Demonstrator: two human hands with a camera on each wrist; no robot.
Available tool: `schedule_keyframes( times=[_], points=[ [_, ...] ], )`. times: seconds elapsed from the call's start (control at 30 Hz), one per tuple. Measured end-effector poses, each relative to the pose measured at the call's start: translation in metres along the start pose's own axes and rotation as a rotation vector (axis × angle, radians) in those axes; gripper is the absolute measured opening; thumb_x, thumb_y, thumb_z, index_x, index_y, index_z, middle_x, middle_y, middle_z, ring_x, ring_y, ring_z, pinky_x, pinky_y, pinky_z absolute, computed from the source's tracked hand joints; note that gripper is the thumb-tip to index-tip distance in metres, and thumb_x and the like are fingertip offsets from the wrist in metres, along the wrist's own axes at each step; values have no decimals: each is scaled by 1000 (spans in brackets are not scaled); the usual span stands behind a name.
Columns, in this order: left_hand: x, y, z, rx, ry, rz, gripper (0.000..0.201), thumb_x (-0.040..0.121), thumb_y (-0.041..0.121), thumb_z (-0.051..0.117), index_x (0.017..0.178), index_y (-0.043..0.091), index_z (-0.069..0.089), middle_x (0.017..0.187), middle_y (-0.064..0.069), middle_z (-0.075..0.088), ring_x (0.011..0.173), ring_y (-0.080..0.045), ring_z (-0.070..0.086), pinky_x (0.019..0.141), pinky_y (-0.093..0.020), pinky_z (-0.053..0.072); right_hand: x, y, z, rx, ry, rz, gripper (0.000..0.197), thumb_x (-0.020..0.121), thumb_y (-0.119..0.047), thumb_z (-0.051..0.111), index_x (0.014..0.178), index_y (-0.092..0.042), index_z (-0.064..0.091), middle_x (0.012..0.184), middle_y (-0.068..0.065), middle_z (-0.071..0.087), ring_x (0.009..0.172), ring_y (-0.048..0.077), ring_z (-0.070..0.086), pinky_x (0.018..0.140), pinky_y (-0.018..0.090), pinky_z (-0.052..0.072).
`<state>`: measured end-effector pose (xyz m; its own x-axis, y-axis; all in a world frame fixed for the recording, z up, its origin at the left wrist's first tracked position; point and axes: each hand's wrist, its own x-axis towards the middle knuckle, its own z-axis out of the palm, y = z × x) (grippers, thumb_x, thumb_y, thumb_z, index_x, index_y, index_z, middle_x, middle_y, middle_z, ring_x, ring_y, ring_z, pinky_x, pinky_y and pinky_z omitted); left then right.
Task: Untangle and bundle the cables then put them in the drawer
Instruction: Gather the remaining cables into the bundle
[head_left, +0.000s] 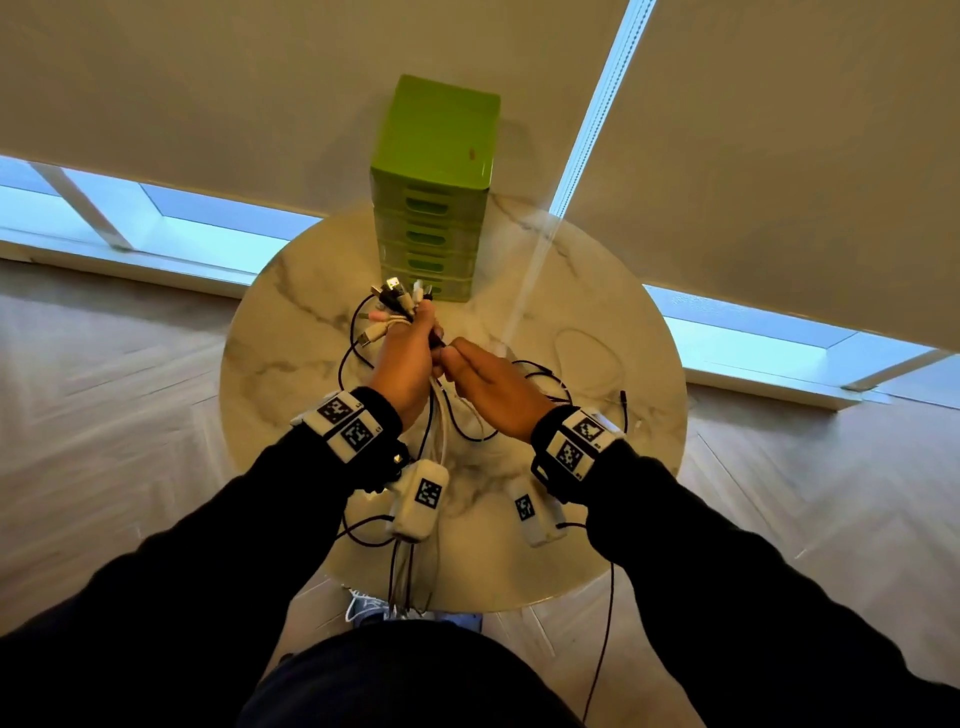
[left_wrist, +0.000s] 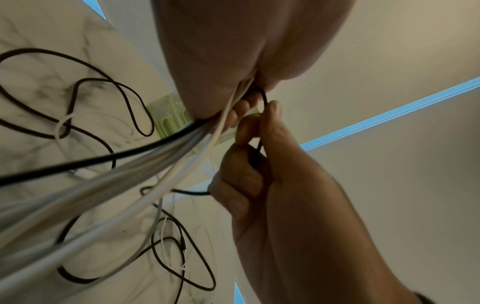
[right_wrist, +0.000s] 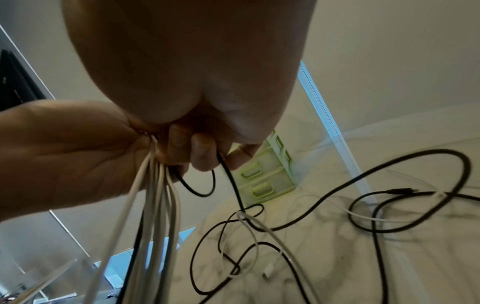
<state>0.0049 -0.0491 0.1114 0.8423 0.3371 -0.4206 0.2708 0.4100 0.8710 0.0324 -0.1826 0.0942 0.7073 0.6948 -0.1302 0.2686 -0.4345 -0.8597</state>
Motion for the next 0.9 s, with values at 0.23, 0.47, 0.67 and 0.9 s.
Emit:
schedule_keyframes(
  times=[0.23, 0.47, 0.67, 0.9],
  points=[
    [5, 23, -15, -278, 91, 16, 38, 109, 39, 37, 78, 19, 41, 57, 7, 45, 53, -14, 58, 56, -29, 49, -27, 54, -6, -150, -135, 169, 34, 105, -54, 30, 78, -41, 47, 76, -8, 54, 75, 15, 52, 83, 39, 45],
    [21, 56, -56, -248, 153, 210, 39, 108, 38, 38, 73, 23, 37, 54, 9, 33, 43, -6, 23, 44, -23, 25, -40, 98, -38, -442, -134, 308, 35, 105, -53, 28, 102, -31, 55, 103, 13, 67, 95, 35, 62, 89, 43, 47],
    [11, 46, -45, 21, 58, 316, 33, 109, 28, 38, 76, 25, 34, 58, 10, 28, 49, -7, 23, 49, -24, 22, -9, 75, -62, -297, 187, 311, 38, 106, -46, 35, 90, -14, 46, 82, 14, 61, 78, 37, 59, 76, 44, 46],
    [-10, 6, 1, 236, -71, 153, 51, 108, 40, 36, 114, -7, 55, 103, -38, 58, 93, -46, 61, 78, -59, 47, 15, -3, -28, -141, 200, 73, 31, 108, -40, 36, 101, -13, 47, 72, 3, 57, 63, 18, 52, 64, 34, 42]
  ],
)
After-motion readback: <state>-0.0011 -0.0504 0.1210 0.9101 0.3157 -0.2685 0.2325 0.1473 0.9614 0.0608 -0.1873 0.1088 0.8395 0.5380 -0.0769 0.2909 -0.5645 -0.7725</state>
